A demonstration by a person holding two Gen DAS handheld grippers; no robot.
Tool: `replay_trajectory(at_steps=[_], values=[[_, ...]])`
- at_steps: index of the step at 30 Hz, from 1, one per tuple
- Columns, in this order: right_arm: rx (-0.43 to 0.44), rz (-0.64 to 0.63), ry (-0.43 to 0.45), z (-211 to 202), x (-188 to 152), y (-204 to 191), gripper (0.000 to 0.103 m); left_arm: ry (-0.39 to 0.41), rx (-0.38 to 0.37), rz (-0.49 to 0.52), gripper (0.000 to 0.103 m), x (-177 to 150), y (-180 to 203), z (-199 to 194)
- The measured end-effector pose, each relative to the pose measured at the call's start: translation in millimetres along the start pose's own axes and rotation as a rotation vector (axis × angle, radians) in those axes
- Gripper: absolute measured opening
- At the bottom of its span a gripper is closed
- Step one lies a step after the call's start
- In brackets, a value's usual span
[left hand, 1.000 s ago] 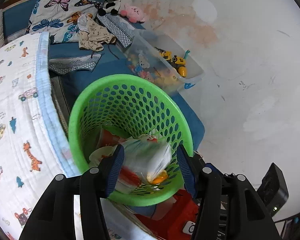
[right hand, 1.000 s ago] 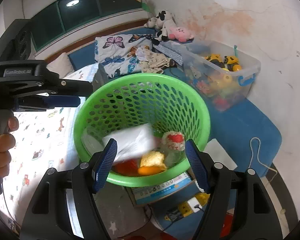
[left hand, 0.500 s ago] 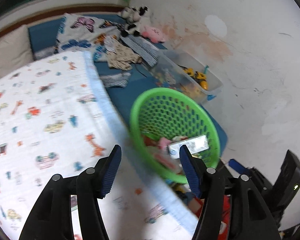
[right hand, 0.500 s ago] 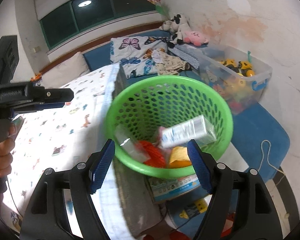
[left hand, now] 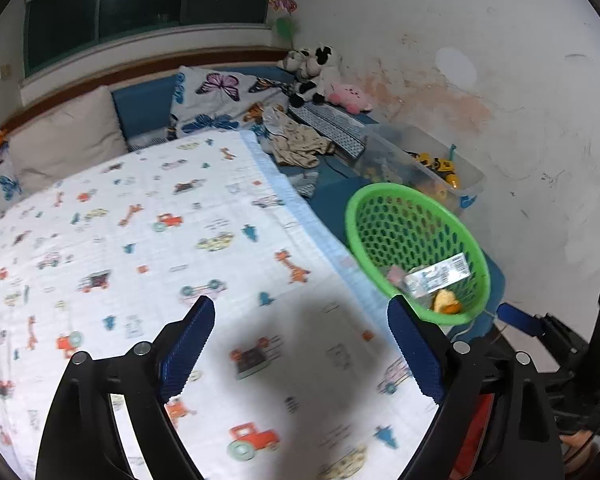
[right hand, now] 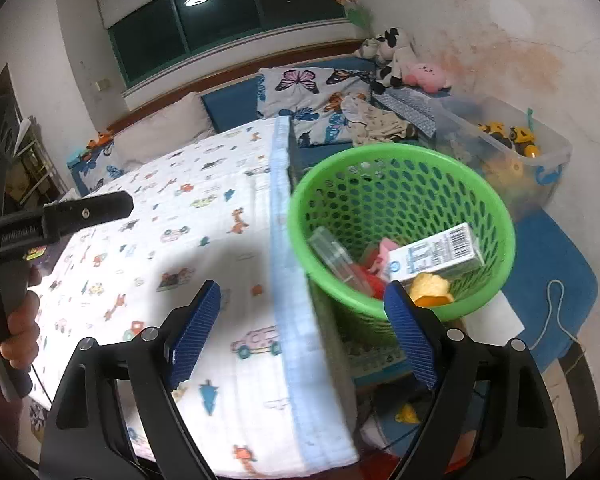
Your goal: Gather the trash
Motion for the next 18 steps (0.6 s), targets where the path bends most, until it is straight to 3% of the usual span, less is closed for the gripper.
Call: replay_trajectory(at_steps=[18], values=[[0.001, -0.062, 0.007, -7.2, -11.7, -41.8, 0.090, 0.041, 0.164, -0.035, 0.094, -47.2, -56.0, -42.4]])
Point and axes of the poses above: each gripper's, at about its wrist camera, not at the fingertips, and z roughly the way its jaws point, y to its right, x to its top, the point moved 9 cm from there along z, roughly the way its jaws point, and after that the axes turned 3 degrees about z, right-handed, at the moved point
